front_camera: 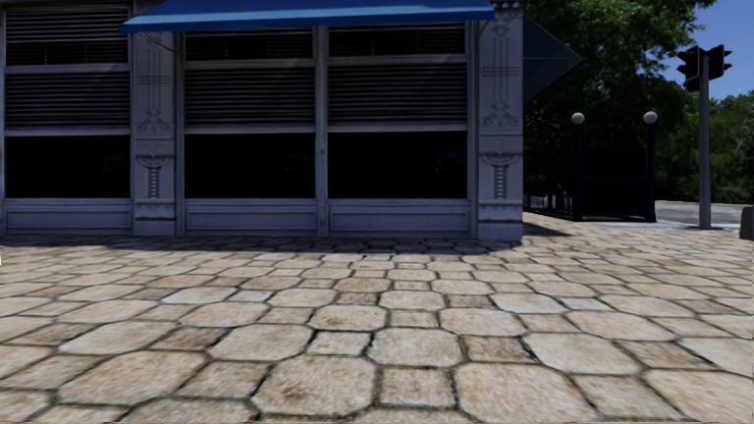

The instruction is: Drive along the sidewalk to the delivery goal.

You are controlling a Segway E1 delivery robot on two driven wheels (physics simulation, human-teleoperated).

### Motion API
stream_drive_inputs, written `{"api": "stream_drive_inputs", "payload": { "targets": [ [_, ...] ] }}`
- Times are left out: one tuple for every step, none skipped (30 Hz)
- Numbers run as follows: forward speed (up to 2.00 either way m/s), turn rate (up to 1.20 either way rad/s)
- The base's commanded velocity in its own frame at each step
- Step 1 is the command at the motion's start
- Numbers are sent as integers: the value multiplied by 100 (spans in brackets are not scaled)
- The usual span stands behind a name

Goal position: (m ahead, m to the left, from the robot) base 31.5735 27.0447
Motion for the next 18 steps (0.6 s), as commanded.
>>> {"api": "stream_drive_inputs", "payload": {
  "targets": [
    [149, 39],
    [148, 39],
    [148, 39],
    [148, 40],
    [148, 40],
    [148, 44],
    [148, 44],
    [148, 46],
    [148, 47],
    [148, 47],
    [148, 47],
    [148, 47],
    [148, 47],
    [145, 49],
    [141, 52],
    [141, 52],
    [139, 54],
    [138, 57]
  ]
}}
